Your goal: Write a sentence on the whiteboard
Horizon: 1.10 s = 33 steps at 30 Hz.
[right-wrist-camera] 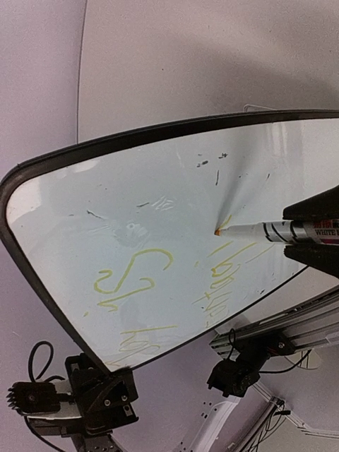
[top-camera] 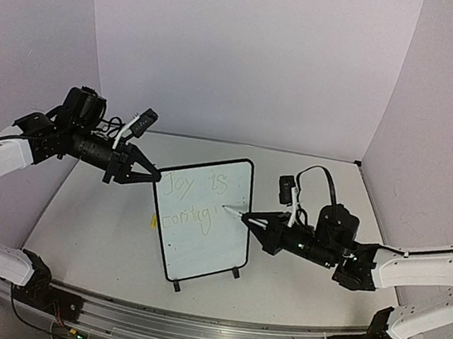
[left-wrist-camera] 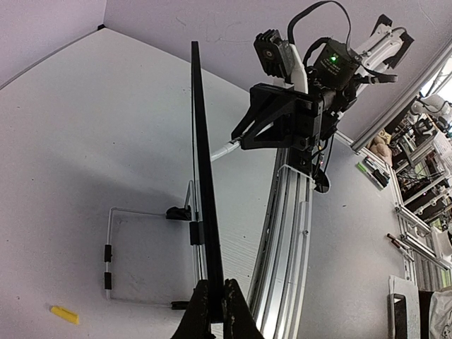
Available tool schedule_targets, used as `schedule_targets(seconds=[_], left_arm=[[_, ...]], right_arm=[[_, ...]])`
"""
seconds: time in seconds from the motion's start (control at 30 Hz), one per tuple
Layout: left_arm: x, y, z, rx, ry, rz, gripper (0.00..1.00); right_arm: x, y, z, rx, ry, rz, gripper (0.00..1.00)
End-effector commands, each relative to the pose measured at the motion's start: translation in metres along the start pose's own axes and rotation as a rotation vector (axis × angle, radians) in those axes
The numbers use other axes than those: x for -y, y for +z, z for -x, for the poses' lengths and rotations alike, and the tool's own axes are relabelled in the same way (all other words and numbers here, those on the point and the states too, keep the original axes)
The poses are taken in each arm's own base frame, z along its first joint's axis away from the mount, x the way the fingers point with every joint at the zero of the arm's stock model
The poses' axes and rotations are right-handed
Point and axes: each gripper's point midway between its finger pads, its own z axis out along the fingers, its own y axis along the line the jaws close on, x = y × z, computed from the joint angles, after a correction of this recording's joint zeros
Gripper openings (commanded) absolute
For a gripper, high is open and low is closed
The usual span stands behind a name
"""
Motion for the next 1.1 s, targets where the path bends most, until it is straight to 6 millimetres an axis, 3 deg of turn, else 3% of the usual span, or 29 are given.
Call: schedule_targets(seconds=[0.0, 0.3, 0.8, 1.07], left_arm=[[0.004, 0.001, -0.006, -0.018, -0.012, -0.016, 0.0], [0.004, 0.001, -0.006, -0.017, -0.013, -0.018, 0.0], [0.003, 0.002, -0.007, -0.02, -0.017, -0.019, 0.0], [0.003, 0.002, -0.007, -0.02, -0.017, -0.017, 0.0]], right_arm=[[-0.004, 0.008, 0.01, 0.025, 0.012, 0.02, 0.0], [0.005, -0.003, -0.009, -0.011, 0.065, 0.002, 0.0], [0.0, -0.007, 0.019, 0.064, 0.017, -0.014, 0.0], [-0.005, -0.009, 0.018, 0.057, 0.027, 0.009, 0.0]])
